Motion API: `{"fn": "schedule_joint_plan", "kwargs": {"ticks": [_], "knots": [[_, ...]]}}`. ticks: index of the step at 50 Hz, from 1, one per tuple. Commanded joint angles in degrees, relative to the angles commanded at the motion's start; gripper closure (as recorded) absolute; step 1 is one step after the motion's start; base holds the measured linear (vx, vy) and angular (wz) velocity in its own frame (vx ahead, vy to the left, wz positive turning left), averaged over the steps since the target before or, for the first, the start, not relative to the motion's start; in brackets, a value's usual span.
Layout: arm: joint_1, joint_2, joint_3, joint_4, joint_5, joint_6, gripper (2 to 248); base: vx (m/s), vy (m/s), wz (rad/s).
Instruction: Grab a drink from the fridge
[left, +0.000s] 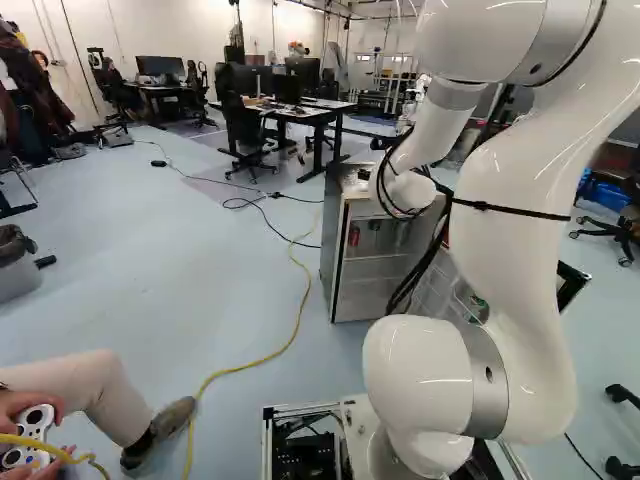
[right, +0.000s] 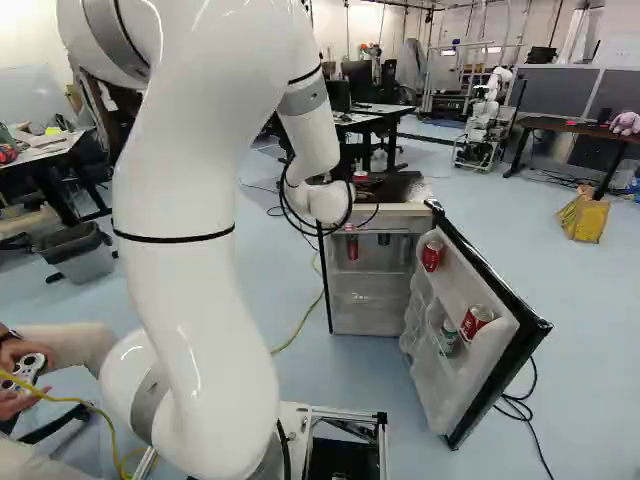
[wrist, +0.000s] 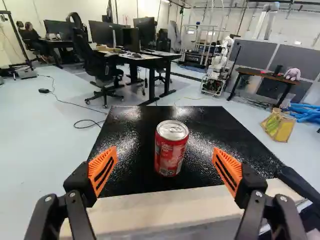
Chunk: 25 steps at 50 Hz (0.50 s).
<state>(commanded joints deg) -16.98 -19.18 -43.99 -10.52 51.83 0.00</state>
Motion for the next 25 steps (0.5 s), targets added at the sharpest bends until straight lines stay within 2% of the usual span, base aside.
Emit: {"fn": "schedule_joint_plan", "kwargs": {"ticks": [25], "knots": [[-0.07,6.93,8.18,0.0,0.0,0.0,3,0.0,0.0,0.0]]}}
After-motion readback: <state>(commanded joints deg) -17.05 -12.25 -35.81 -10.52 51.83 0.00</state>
